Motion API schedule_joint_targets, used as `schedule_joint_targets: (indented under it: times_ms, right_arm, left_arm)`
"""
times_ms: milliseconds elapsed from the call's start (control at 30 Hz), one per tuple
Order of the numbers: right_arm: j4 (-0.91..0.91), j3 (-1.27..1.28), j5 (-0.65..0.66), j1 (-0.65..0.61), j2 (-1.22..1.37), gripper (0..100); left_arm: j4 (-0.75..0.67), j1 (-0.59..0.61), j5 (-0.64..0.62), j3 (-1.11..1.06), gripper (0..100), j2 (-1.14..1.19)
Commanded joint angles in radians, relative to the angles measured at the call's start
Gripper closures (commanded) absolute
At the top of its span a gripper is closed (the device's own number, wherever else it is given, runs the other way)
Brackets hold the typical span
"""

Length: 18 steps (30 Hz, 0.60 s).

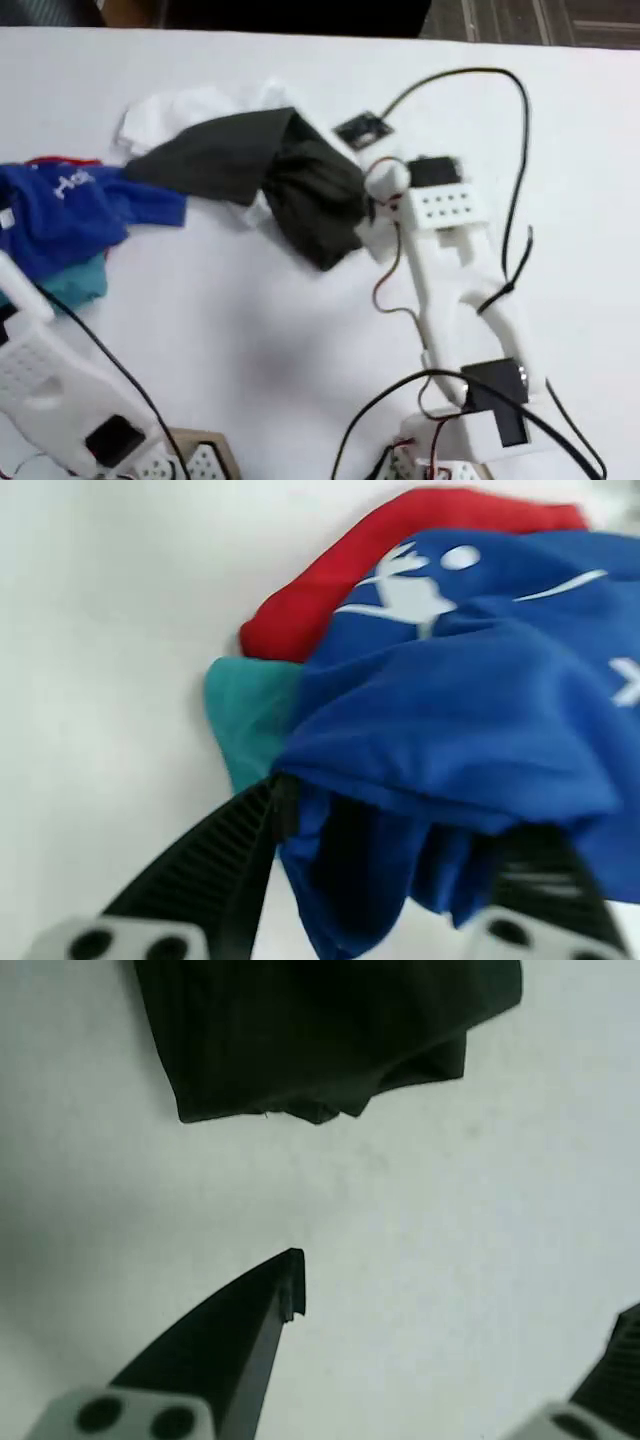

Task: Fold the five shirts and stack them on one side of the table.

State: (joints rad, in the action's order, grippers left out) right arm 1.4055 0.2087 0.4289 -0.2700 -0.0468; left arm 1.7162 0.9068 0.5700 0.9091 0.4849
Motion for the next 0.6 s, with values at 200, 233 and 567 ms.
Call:
schedule_joint_targets:
  times_ms: [200, 233, 567]
  right_arm:
    - [-0.211, -0.011, -0.091, -0.045, 0.216, 54.2]
    - [-0.231, -0.011, -0.091, -0.051, 0.252, 54.2]
    - [-0.289, -0.106, -0.092, -0.101, 0.499, 55.3]
  left_arm:
    - [-0.037, 0.098, -0.074, 0.071, 61, -0.009]
    - [-0.038, 0.104, -0.114, 0.107, 61, -0.012]
    - [0.008, 0.048, -0.382, 0.501, 61, -0.009]
